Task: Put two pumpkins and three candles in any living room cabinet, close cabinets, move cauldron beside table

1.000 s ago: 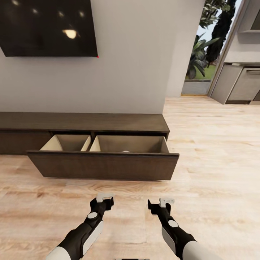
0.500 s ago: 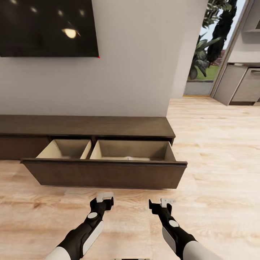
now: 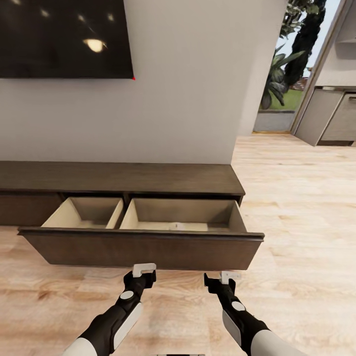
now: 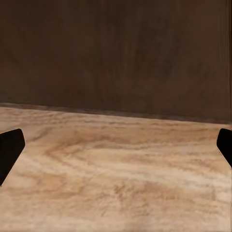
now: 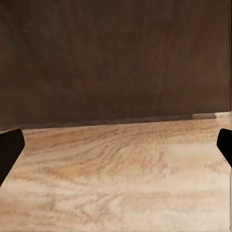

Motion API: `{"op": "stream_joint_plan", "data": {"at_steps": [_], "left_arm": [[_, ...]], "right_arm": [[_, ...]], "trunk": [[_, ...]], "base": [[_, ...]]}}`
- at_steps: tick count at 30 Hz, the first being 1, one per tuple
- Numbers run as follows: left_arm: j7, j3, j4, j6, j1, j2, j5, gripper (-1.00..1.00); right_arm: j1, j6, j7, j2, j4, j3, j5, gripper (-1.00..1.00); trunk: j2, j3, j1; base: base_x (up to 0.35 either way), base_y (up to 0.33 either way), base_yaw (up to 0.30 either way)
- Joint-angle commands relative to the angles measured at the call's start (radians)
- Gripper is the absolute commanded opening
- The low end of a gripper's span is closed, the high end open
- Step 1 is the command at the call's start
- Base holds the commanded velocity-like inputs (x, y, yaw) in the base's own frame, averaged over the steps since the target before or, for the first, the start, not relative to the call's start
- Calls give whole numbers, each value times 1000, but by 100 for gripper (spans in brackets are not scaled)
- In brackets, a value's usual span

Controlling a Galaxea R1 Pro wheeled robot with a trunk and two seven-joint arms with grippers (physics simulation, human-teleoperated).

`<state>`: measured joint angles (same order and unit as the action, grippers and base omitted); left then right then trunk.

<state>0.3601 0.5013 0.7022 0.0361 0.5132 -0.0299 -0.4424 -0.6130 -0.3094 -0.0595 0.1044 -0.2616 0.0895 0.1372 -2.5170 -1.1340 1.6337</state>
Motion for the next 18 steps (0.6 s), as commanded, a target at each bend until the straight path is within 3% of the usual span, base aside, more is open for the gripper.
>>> {"op": "stream_joint_plan", "data": {"at_steps": [1, 6, 18], "left_arm": [[8, 5, 2, 4, 1, 1, -5, 100], [8, 5, 2, 4, 1, 1, -5, 100], [7, 9, 2, 11, 1, 1, -5, 100]], "right_arm": [[-1, -4, -5, -1, 1, 9, 10, 100], [-1, -4, -5, -1, 1, 9, 10, 100], [-1, -4, -3, -2, 1, 9, 10, 100]], "trunk": [[0, -1, 0], [0, -1, 0], [0, -1, 0]], "base": [[22, -180, 0], [77, -122, 0], [223, -32, 0]]}}
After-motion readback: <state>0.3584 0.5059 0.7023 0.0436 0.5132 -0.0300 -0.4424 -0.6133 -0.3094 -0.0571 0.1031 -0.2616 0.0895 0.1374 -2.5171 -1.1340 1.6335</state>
